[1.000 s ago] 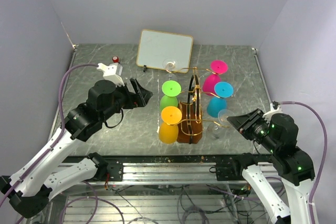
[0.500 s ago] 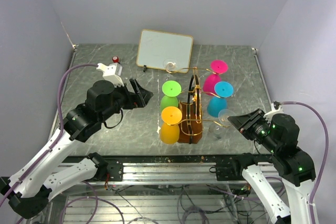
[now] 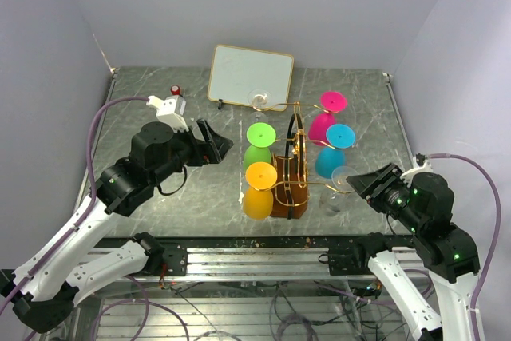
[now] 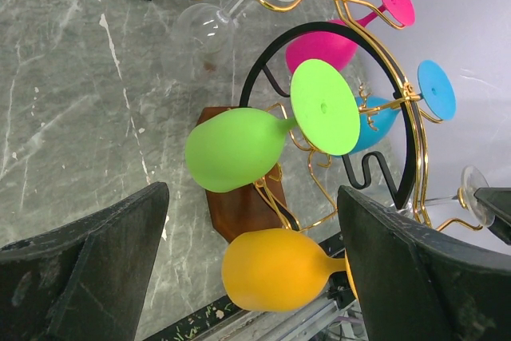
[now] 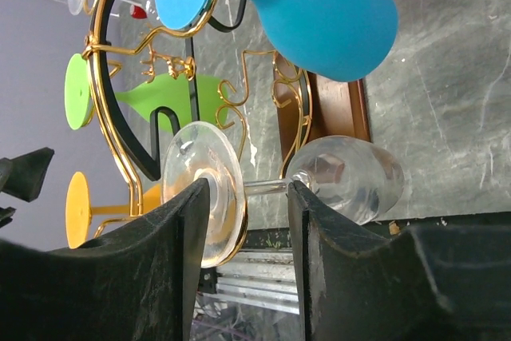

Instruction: Take the wine glass off the wine glass rack

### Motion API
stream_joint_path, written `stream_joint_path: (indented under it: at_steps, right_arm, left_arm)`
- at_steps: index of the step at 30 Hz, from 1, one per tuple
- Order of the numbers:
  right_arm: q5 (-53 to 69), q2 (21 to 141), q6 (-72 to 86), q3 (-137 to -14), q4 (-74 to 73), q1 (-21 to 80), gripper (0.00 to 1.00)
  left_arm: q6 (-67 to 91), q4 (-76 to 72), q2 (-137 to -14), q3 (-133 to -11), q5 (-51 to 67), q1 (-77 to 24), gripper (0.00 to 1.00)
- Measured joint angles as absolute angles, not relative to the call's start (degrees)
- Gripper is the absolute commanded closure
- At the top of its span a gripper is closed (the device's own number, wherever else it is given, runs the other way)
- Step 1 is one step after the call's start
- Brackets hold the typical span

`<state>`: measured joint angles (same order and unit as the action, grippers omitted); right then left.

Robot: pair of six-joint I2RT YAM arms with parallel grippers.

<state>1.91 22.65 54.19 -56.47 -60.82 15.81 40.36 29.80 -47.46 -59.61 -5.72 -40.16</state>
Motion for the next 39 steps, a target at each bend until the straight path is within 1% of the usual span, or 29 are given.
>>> stream_joint_path:
  at_steps: [2,4,7,19,23,39]
  right_arm:
    - [1.67,22.65,53.84,-56.47,-60.77,15.81,0.58]
    - [1.43,22.7,53.49,-56.47,-60.73,15.81,0.66]
    - [1.39,22.94,53.15,-56.47,-60.01,15.81,0.75]
    - [0.89,24.14,52.49,-57.1,-58.0,15.81,0.95]
    - [0.86,24.91,52.16,-58.54,-58.52,15.81,1.0]
    - [0.89,23.68,59.81,-59.68,-59.22,15.81,1.0]
  left_arm:
    - [40.38,29.8,-47.46,-59.61,-5.72,-40.16,0.04]
    - [40.38,29.8,-47.44,-59.61,-5.72,-40.16,0.04]
    - [40.38,29.8,-47.35,-59.61,-5.69,-40.16,0.04]
    - [40.38,29.8,-47.29,-59.61,-5.69,-40.16,0.04]
    - [40.36,29.8,-47.29,-59.61,-5.69,-40.16,0.04]
    - [40.56,29.82,-44.27,-59.61,-6.17,-40.16,0.03]
